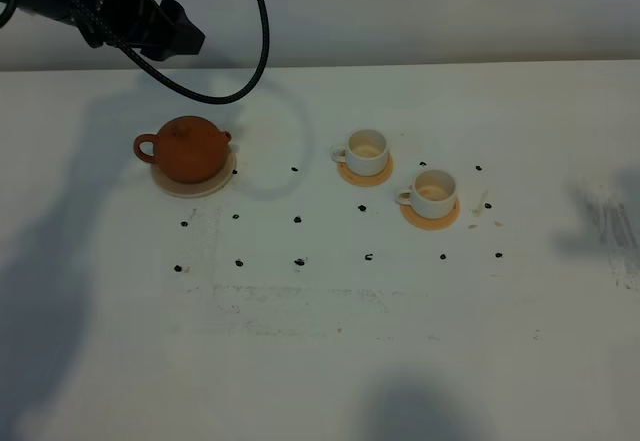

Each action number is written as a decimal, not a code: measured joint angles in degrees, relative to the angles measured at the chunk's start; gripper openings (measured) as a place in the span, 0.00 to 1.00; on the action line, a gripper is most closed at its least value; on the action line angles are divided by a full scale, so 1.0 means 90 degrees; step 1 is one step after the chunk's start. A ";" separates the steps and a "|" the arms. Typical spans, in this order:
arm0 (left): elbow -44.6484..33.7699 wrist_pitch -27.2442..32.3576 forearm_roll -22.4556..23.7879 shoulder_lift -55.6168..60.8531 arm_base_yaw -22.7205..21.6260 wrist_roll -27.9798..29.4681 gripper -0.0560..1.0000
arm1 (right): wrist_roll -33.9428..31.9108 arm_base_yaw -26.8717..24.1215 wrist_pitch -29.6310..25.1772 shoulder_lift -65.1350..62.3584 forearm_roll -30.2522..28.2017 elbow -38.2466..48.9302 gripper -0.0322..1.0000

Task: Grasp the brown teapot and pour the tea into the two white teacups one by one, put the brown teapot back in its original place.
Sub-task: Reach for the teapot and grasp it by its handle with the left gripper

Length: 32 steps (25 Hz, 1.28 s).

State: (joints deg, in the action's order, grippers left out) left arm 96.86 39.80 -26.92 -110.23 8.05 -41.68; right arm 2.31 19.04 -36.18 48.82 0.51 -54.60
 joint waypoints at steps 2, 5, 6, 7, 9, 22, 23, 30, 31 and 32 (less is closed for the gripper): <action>0.0000 -0.0019 0.0000 0.0000 0.0000 0.0000 0.62 | -0.0013 0.0000 -0.0021 -0.0742 0.0037 0.0333 0.49; 0.0000 -0.0026 0.0000 0.0000 0.0000 0.0032 0.62 | -0.0041 0.0000 -0.0276 -0.1642 0.0065 0.0761 0.49; 0.0000 -0.0026 0.0000 0.0000 0.0000 0.0038 0.62 | -0.0048 0.0000 -0.0457 -0.1851 0.0070 0.0887 0.49; 0.0000 -0.0026 0.0000 0.0000 0.0000 0.0046 0.62 | -0.0050 0.0000 -0.0616 -0.2064 0.0070 0.1000 0.49; 0.0000 -0.0026 0.0000 0.0000 0.0000 0.0075 0.62 | -0.0056 0.0000 -0.0969 -0.2409 0.0070 0.1157 0.49; 0.0000 -0.0063 -0.0337 0.0000 0.0027 0.0072 0.62 | -0.0177 0.0000 -0.2022 -0.3635 0.0283 0.2395 0.45; 0.0000 -0.0076 -0.0337 0.0000 0.0027 0.0072 0.62 | -0.0177 0.0000 -0.2094 -0.3740 0.0283 0.2453 0.45; 0.0000 -0.0095 -0.0337 0.0000 0.0027 0.0067 0.62 | -0.0177 0.0000 -0.2714 -0.4485 0.0283 0.2519 0.45; 0.0000 -0.0095 -0.0337 0.0000 0.0027 0.0067 0.62 | -0.0177 0.0000 -0.2827 -0.4603 0.0283 0.2525 0.44; 0.0000 -0.0095 -0.0337 0.0000 0.0027 0.0067 0.62 | -0.0177 0.0000 -0.2914 -0.4751 0.0269 0.2546 0.44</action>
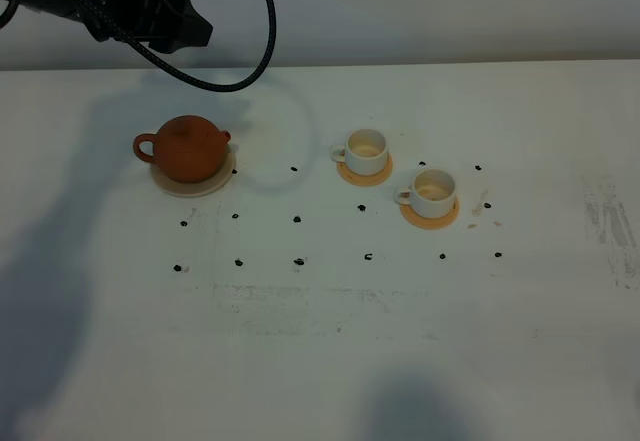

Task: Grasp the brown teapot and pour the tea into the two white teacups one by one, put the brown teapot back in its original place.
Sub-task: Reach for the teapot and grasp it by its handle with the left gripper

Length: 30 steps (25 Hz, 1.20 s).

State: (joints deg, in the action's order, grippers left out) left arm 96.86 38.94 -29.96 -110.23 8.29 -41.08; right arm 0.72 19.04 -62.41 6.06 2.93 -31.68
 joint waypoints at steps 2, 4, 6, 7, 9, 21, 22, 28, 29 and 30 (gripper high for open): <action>0.0000 -0.0006 0.0000 0.0000 0.0029 0.0000 0.62 | -0.0045 0.0000 -0.0194 -0.0316 -0.0082 0.0087 0.44; 0.0000 -0.0006 -0.0006 0.0000 0.0088 0.0000 0.62 | -0.0138 0.0000 -0.0252 -0.0583 -0.0139 0.0126 0.44; 0.0000 -0.0026 -0.0012 0.0000 0.0140 0.0000 0.62 | -0.0248 0.0000 -0.0260 -0.0707 -0.0146 0.0125 0.44; 0.0000 -0.0025 -0.0012 0.0000 0.0177 0.0000 0.62 | -0.0292 0.0000 -0.0260 -0.0714 -0.0152 0.0139 0.44; 0.0000 -0.0025 -0.0019 0.0000 0.0229 0.0000 0.62 | -0.0300 0.0000 -0.0229 -0.0719 -0.0163 0.0183 0.44; 0.0000 0.0051 -0.0013 0.0000 0.0635 -0.0017 0.62 | -0.0269 0.0000 -0.0173 -0.0719 -0.0326 0.0199 0.44; 0.0000 0.0063 -0.0013 0.0000 0.0635 -0.0017 0.62 | -0.0269 0.0000 -0.0173 -0.0719 -0.0326 0.0199 0.44; 0.0000 0.0302 0.0021 -0.0098 0.0635 -0.0010 0.62 | -0.0274 -0.0572 -0.0167 -0.0719 -0.0326 0.0199 0.44; 0.0000 0.0317 0.0023 -0.0150 0.0635 -0.0010 0.62 | -0.0274 -0.0819 -0.0167 -0.0719 -0.0291 0.0199 0.44; 0.0000 0.0322 0.0036 -0.0215 0.0635 -0.0010 0.62 | -0.0274 -0.1030 -0.0167 -0.0719 -0.0290 0.0199 0.44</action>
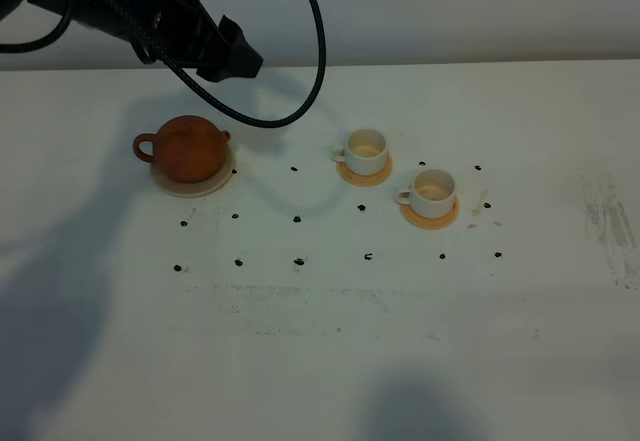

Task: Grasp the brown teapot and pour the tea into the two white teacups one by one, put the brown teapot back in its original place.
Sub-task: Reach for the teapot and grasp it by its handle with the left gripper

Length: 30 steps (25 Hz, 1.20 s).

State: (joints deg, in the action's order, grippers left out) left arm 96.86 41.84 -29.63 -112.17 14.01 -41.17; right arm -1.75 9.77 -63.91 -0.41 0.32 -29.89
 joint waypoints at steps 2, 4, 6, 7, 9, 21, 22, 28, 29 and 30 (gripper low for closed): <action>0.0000 0.0012 0.0053 -0.0099 0.0000 0.0000 0.62 | 0.0000 -0.0432 0.0002 0.0000 0.0019 0.0000 0.44; 0.0000 0.0012 0.0166 -0.0209 0.0000 0.0006 0.62 | 0.0000 -0.0697 0.0002 0.0000 0.0037 0.0000 0.44; 0.0000 0.0012 0.0359 -0.0280 0.0000 0.0034 0.62 | 0.0000 -0.0852 0.0002 0.0000 0.0037 0.0000 0.44; 0.0000 0.0012 0.0474 -0.0306 0.0000 0.0102 0.62 | 0.0000 -0.0872 0.0002 0.0000 0.0043 0.0000 0.44; 0.0000 0.0006 0.0665 -0.0319 0.0000 0.0263 0.61 | 0.0000 -0.0878 0.0002 0.0000 0.0043 0.0000 0.44; 0.0000 0.0239 0.1789 -0.0323 0.0000 0.1422 0.56 | 0.0000 -0.0878 0.0002 0.0000 0.0043 0.0000 0.44; 0.0000 0.0205 0.1789 -0.0323 0.0000 0.1390 0.56 | 0.0000 -0.0878 0.0002 0.0000 0.0043 0.0000 0.44; 0.0000 0.0065 0.1789 -0.0481 0.0000 0.1375 0.56 | 0.0000 -0.0878 0.0002 0.0000 0.0043 0.0000 0.44; 0.0000 0.0059 0.1795 -0.0535 0.0000 0.1370 0.56 | 0.0000 -0.0878 0.0002 0.0000 0.0043 0.0000 0.44; 0.0000 0.0065 0.1848 -0.0594 0.0000 0.1370 0.56 | 0.0000 -0.0878 0.0002 0.0000 0.0043 0.0000 0.44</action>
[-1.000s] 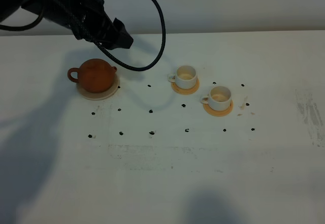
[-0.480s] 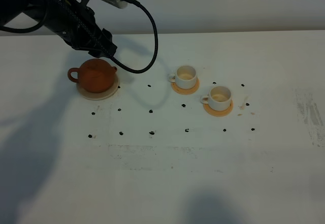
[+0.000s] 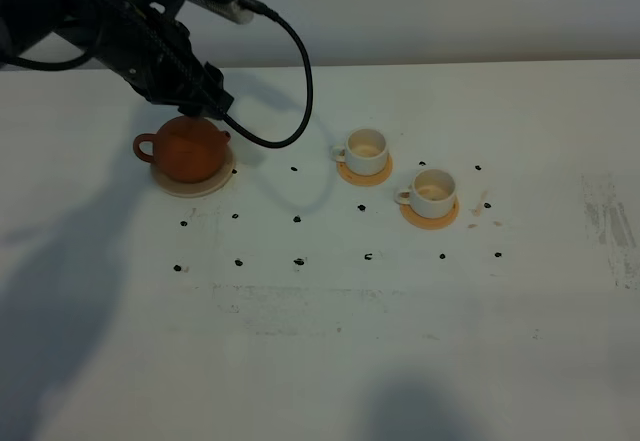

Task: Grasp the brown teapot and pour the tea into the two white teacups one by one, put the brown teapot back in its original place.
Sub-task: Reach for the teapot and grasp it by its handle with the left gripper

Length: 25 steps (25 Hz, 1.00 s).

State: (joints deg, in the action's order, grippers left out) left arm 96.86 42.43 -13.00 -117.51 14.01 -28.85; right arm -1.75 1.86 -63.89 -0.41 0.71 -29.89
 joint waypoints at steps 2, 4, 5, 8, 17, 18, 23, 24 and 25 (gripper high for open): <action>0.0000 0.0015 0.0198 -0.0059 -0.0008 0.0000 0.56 | 0.0000 0.0000 0.0000 0.0000 0.0000 0.0000 0.44; 0.0000 0.0063 0.0440 -0.0062 -0.0045 0.0000 0.56 | 0.0000 0.0000 0.0000 0.0000 0.0000 0.0000 0.44; 0.0000 0.0106 0.0496 -0.0054 -0.0085 0.0000 0.56 | 0.0000 0.0000 0.0000 0.0000 0.0000 0.0000 0.44; 0.0000 0.0288 0.0555 -0.0026 -0.0355 0.0000 0.56 | 0.0000 0.0000 0.0000 0.0000 0.0000 0.0000 0.44; 0.0000 0.0560 0.0546 0.0253 -0.1187 0.0230 0.56 | 0.0000 -0.0002 0.0005 0.0000 0.0000 0.0000 0.44; 0.0000 0.0560 0.0546 0.0253 -0.1258 0.0297 0.56 | 0.0000 -0.0002 0.0005 0.0000 0.0000 0.0000 0.44; 0.0000 0.0287 0.0552 0.0253 -0.1501 0.0704 0.56 | 0.0000 -0.0002 0.0005 0.0000 0.0000 0.0000 0.44; 0.0000 0.0161 0.0552 0.0248 -0.1529 0.0783 0.56 | 0.0000 -0.0002 0.0005 0.0000 0.0000 0.0000 0.44; 0.0000 0.0035 0.0552 0.0222 -0.1530 0.0863 0.56 | 0.0000 -0.0002 0.0005 0.0000 0.0000 0.0000 0.44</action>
State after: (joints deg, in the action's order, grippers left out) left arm 96.86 42.74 -8.04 -115.51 0.23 -21.07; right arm -1.75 1.84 -63.85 -0.41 0.71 -29.89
